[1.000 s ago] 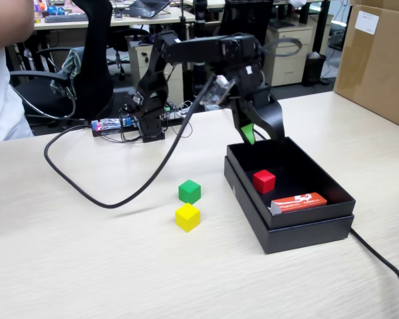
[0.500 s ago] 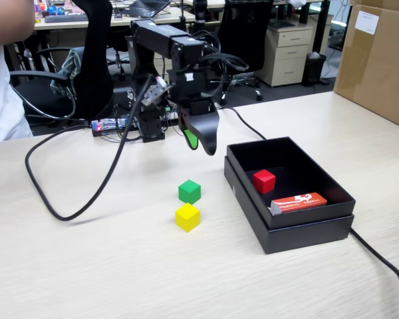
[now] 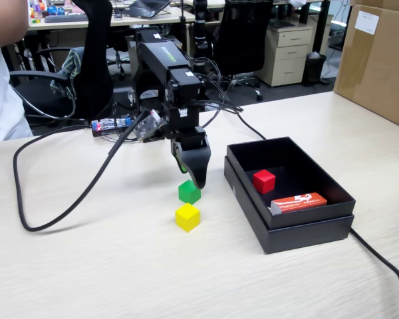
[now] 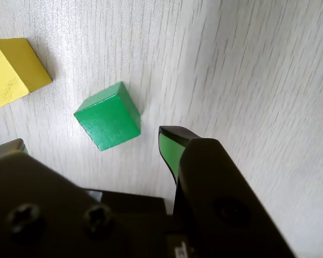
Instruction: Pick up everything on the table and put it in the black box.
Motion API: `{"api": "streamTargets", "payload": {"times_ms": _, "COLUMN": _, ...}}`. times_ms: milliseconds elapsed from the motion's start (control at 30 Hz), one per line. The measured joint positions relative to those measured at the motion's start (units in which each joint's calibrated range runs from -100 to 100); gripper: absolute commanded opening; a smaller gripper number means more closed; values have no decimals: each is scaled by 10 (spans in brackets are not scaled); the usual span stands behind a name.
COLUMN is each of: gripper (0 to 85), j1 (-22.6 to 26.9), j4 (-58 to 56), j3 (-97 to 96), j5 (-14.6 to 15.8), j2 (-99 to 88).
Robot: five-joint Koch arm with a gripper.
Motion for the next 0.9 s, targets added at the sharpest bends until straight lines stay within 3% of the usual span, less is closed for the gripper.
{"api": "streamTargets", "payload": {"times_ms": 567, "gripper": 418, "j1": -6, "j4": 0, "j3": 39, "j5": 0, "j2": 126}}
{"api": "streamTargets", "payload": {"times_ms": 700, "gripper": 314, "j1": -6, "j4": 0, "j3": 51, "j5": 0, "j2": 142}}
{"api": "streamTargets", "payload": {"times_ms": 800, "gripper": 149, "j1": -6, "j4": 6, "j3": 54, "j5": 0, "j2": 154}}
{"api": "streamTargets", "payload": {"times_ms": 900, "gripper": 133, "j1": -6, "j4": 12, "j3": 61, "j5": 0, "j2": 154}}
